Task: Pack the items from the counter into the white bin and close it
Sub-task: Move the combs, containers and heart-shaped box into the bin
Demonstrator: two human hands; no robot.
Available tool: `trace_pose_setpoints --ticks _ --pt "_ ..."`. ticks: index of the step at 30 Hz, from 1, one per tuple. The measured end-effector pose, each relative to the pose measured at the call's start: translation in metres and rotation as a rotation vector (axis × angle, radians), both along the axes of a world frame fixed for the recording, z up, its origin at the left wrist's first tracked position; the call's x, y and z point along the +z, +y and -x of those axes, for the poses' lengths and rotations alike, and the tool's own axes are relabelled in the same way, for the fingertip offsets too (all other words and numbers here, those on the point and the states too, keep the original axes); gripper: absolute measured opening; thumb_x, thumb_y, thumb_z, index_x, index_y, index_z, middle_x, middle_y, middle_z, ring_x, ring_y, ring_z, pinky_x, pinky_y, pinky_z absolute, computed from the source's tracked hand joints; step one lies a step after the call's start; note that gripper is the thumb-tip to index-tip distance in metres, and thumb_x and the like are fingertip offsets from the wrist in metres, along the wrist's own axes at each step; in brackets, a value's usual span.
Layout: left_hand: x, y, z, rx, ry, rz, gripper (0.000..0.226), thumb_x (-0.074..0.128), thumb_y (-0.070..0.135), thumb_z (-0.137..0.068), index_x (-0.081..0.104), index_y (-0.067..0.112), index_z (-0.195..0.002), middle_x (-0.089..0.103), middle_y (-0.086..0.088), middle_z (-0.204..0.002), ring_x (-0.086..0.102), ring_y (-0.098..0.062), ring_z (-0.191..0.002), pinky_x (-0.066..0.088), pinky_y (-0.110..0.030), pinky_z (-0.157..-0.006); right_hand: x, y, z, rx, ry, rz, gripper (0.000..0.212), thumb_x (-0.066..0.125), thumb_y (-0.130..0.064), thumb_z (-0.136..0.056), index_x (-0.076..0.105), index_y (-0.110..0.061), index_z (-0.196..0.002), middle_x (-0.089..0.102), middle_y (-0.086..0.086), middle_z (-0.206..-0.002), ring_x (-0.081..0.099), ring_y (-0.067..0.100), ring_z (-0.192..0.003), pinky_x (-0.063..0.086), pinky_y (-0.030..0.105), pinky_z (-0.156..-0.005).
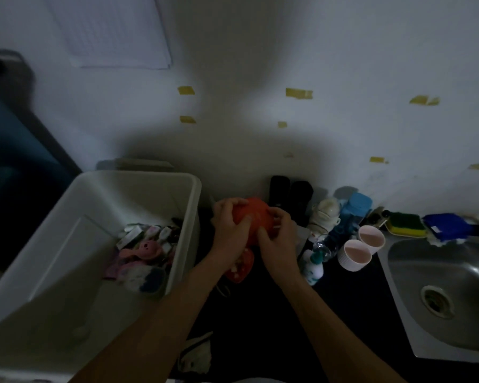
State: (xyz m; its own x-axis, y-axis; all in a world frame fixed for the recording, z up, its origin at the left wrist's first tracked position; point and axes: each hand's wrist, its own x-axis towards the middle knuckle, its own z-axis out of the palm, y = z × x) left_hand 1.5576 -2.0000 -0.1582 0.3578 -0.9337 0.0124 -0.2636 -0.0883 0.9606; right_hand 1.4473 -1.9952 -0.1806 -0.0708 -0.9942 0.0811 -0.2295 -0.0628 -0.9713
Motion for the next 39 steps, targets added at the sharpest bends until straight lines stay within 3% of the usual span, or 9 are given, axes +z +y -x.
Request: trace_pose_setpoints --ticks 4,12,16,19,24,28,31,35,39 --pt "0.010 0.007 -0.019 -0.003 0.047 0.042 0.035 0.062 0.012 -0.086 0.054 0.044 -0.097 0.039 0.010 -0.118 0.045 -0.007 -0.111 0.034 -0.005 -0.086 0.018 0.001 -0.017 -0.021 -0.005 0.067 0.039 0.063 -0.020 -0.084 0.048 -0.040 -0.115 0.041 -0.015 -0.114 0.047 -0.007 -0.101 0.048 0.019 -0.082" --pt "0.024 0.020 -0.066 -0.018 0.204 0.074 0.030 0.060 0.015 -0.093 0.060 0.040 -0.109 0.049 -0.004 -0.131 0.054 -0.020 -0.118 0.048 -0.046 -0.102 0.034 0.010 -0.056 0.032 -0.023 0.117 0.038 0.066 -0.029 -0.087 0.047 -0.039 -0.118 0.039 -0.007 -0.122 0.047 0.001 -0.111 0.052 0.033 -0.091" --pt "0.032 0.028 -0.084 0.011 0.296 0.082 0.030 0.063 0.028 -0.090 0.057 0.041 -0.116 0.050 -0.006 -0.133 0.057 -0.024 -0.116 0.053 -0.045 -0.096 0.042 0.018 -0.075 0.106 -0.077 0.067 0.040 0.060 -0.031 -0.093 0.043 -0.035 -0.129 0.041 -0.004 -0.133 0.048 0.012 -0.118 0.054 0.037 -0.092" --pt "0.036 0.033 -0.104 0.064 0.335 0.044 0.035 0.064 0.027 -0.092 0.052 0.029 -0.125 0.053 -0.009 -0.133 0.059 -0.026 -0.113 0.054 -0.044 -0.093 0.050 0.022 -0.094 0.173 -0.125 0.048 0.045 0.058 -0.030 -0.095 0.040 -0.034 -0.136 0.042 -0.004 -0.135 0.051 0.009 -0.118 0.053 0.021 -0.088" --pt "0.041 0.051 -0.149 0.178 0.405 0.026 0.027 0.063 0.023 -0.093 0.054 0.029 -0.117 0.057 -0.010 -0.128 0.061 -0.025 -0.108 0.054 -0.046 -0.092 0.056 0.027 -0.140 0.252 -0.086 -0.033 0.046 0.061 -0.036 -0.092 0.043 -0.027 -0.134 0.049 0.000 -0.129 0.054 0.017 -0.117 0.052 0.042 -0.096" --pt "0.037 0.074 -0.192 0.272 0.364 -0.034 0.034 0.067 0.038 -0.088 0.053 0.033 -0.118 0.059 -0.002 -0.122 0.063 -0.022 -0.103 0.057 -0.045 -0.086 0.054 0.037 -0.185 0.323 -0.138 -0.038 0.033 0.062 -0.031 -0.092 0.044 -0.038 -0.118 0.053 -0.011 -0.113 0.058 -0.002 -0.097 0.053 0.015 -0.076" --pt "0.027 0.089 -0.219 0.362 0.350 -0.112 0.057 0.068 0.051 -0.082 0.049 0.025 -0.129 0.057 -0.004 -0.127 0.063 -0.026 -0.106 0.057 -0.050 -0.086 0.043 0.044 -0.212 0.369 -0.097 -0.115 0.041 0.062 -0.037 -0.091 0.046 -0.031 -0.128 0.049 -0.003 -0.126 0.057 0.004 -0.103 0.047 0.005 -0.067" --pt "0.006 0.102 -0.243 0.459 0.298 -0.163 0.063 0.066 0.051 -0.084 0.042 0.018 -0.133 0.047 -0.010 -0.137 0.058 -0.031 -0.114 0.052 -0.053 -0.093 0.025 0.056 -0.243 0.418 -0.090 -0.263 0.054 0.059 -0.040 -0.092 0.037 -0.030 -0.141 0.037 -0.004 -0.130 0.050 0.017 -0.115 0.049 0.029 -0.092" --pt "-0.016 0.112 -0.264 0.506 0.271 -0.248 0.067 0.063 0.051 -0.087 0.040 0.016 -0.138 0.047 -0.011 -0.139 0.058 -0.032 -0.115 0.054 -0.052 -0.090 0.006 0.065 -0.267 0.465 -0.079 -0.335 0.054 0.057 -0.032 -0.094 0.037 -0.029 -0.143 0.036 -0.005 -0.124 0.047 0.015 -0.112 0.045 0.025 -0.086"
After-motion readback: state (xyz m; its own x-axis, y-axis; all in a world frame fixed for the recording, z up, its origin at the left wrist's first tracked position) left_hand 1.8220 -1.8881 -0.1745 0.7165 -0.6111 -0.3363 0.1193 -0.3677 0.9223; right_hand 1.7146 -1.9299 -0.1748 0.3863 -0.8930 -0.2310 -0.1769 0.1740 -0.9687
